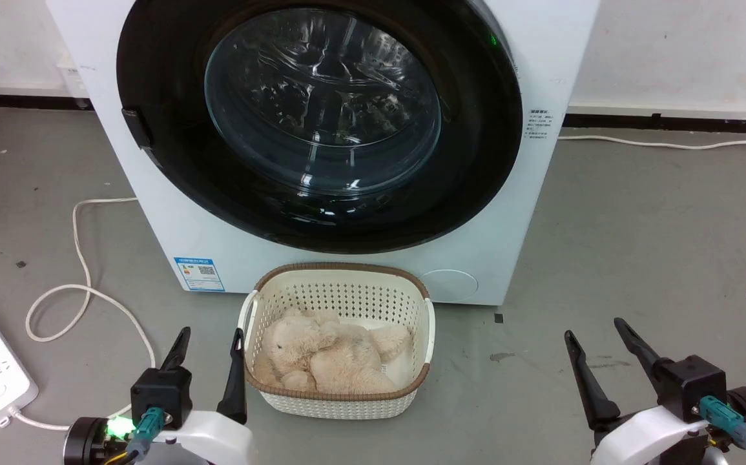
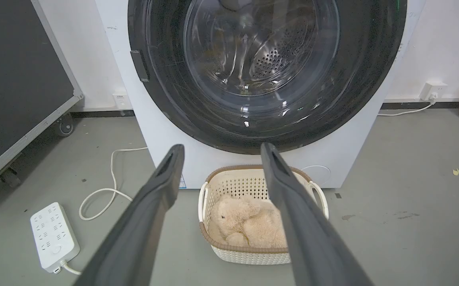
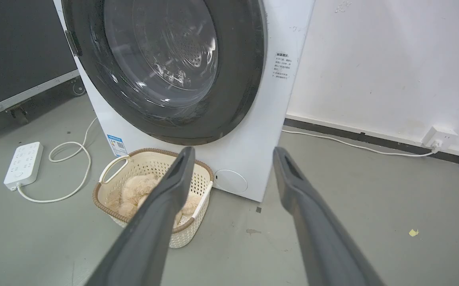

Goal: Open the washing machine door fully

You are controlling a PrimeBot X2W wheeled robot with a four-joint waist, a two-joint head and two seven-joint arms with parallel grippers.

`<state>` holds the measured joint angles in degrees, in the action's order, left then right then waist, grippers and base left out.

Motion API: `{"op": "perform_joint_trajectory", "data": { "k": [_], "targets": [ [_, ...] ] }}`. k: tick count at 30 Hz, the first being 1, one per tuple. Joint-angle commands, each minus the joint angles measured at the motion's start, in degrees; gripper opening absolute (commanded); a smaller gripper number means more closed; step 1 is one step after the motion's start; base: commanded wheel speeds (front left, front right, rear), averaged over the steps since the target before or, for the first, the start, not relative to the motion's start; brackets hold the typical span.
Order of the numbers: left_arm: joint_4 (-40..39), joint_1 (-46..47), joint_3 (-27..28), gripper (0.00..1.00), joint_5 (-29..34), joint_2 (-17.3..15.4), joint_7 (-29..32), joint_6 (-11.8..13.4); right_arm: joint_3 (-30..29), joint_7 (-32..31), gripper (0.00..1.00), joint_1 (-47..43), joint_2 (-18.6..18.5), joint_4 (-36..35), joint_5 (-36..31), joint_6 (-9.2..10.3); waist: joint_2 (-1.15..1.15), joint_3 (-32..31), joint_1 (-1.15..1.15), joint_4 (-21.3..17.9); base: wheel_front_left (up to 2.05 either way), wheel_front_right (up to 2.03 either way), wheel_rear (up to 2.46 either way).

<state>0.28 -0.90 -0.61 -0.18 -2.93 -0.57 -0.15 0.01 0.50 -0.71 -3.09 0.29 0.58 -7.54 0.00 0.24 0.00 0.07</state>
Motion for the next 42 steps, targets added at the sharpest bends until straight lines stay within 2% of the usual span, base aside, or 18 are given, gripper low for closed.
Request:
{"op": "perform_joint_trajectory", "data": {
  "k": [1, 15, 31, 32, 33, 34, 42],
  "targets": [
    [0.0, 0.2, -0.2, 1.00, -0.1, 0.0, -0.5, 0.2, -0.1, 0.6, 1.00, 0.0, 0.0, -0.1, 0.6, 0.00, 0.00, 0.1, 0.00, 0.1, 0.00, 0.00, 0.00],
    [-0.5, 1.4, -1.6, 1.00, -0.4, 0.0, -2.2, 0.6, -0.2, 1.7, 1.00, 1.8, -0.7, -0.9, 1.5, 0.01, 0.00, 2.7, 0.00, 1.1, 0.00, 0.00, 0.00],
    [-1.3, 3.6, -3.1, 1.00, -0.7, 0.0, -4.1, 1.0, 0.2, 1.1, 1.00, 10.4, -3.9, -1.1, 5.8, 0.02, 0.00, 7.0, 0.00, 2.1, 0.00, 0.00, 0.00],
    [-1.4, 3.8, -3.2, 1.00, -0.7, 0.0, -4.2, 1.1, 0.1, 0.9, 0.96, 11.2, -4.1, -1.0, 6.4, 0.02, 0.00, 7.2, 0.00, 2.2, 0.00, 0.00, 0.00],
    [-1.4, 3.9, -3.3, 1.00, -0.7, 0.0, -4.3, 1.1, 0.0, 0.7, 0.30, 11.9, -4.2, -0.9, 7.0, 0.02, 0.00, 7.5, 0.00, 2.3, 0.00, 0.00, 0.00],
    [-1.5, 4.0, -3.4, 1.00, -0.7, 0.0, -4.5, 1.1, -0.1, 0.5, 0.00, 12.7, -4.2, -0.7, 8.0, 0.02, 0.00, 7.7, 0.00, 2.4, 0.00, 0.00, 0.00],
    [-1.7, 4.9, -4.2, 1.00, -1.1, 0.0, -5.4, 1.5, -2.5, -1.1, 0.00, 19.8, -4.8, 1.8, 13.5, 0.02, 0.00, 9.3, 0.00, 3.3, 0.00, 0.00, 0.00]
  ]
}}
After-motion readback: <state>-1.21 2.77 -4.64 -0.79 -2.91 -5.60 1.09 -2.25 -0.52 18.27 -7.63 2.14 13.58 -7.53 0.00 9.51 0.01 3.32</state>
